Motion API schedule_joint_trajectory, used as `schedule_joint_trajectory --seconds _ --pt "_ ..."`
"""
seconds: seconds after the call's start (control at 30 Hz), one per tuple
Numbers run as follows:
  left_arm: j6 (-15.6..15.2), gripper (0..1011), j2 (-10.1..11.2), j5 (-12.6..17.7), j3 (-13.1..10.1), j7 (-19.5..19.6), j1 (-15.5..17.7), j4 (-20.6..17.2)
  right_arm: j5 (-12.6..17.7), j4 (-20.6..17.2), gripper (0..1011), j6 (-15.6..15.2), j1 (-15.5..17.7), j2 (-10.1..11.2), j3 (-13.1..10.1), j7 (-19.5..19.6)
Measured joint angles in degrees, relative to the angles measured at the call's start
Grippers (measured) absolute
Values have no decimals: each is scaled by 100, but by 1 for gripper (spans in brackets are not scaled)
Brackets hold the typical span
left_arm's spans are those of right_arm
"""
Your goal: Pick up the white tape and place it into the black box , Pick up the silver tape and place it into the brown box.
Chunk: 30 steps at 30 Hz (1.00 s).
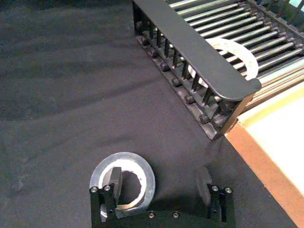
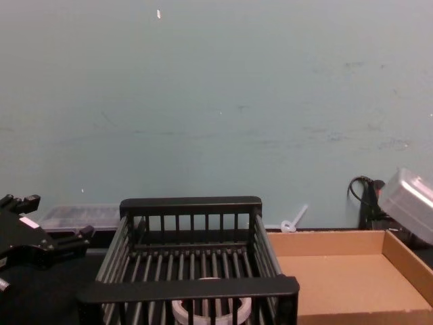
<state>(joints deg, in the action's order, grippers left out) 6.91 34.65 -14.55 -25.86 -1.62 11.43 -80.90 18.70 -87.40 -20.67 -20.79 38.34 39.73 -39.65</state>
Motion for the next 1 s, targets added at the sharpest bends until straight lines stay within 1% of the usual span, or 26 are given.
schedule_joint_trajectory --seconds 0.5,0.57,0.6,0.63,0.73,0.8,0.83,0.9,0.97,1.0 --pt "0 1001 0 0 0 0 0 0 -7 3 1003 13 2 -3 -3 6" --pt "0 1001 0 0 0 0 1 0 -7 2 969 13 3 -1 -3 6" --pt "0 1001 0 0 0 0 0 0 -7 1 930 13 3 -1 -3 6" --pt "0 1001 0 0 0 0 1 0 -7 1 930 13 4 0 -3 6" --pt "0 1001 0 0 0 0 0 0 -7 -1 857 13 4 1 -3 6" --pt "0 1001 0 0 0 0 0 0 -7 -2 786 14 4 2 -3 6" --pt "0 1001 0 0 0 0 0 0 -7 -2 786 14 4 2 -3 6" --pt "0 1001 0 0 0 0 0 0 -6 -3 691 14 4 3 -3 6" --pt "0 1001 0 0 0 0 0 0 -5 -4 652 14 4 3 -3 6" --pt "0 1002 0 0 0 0 0 0 -4 -5 617 14 4 3 -3 6"
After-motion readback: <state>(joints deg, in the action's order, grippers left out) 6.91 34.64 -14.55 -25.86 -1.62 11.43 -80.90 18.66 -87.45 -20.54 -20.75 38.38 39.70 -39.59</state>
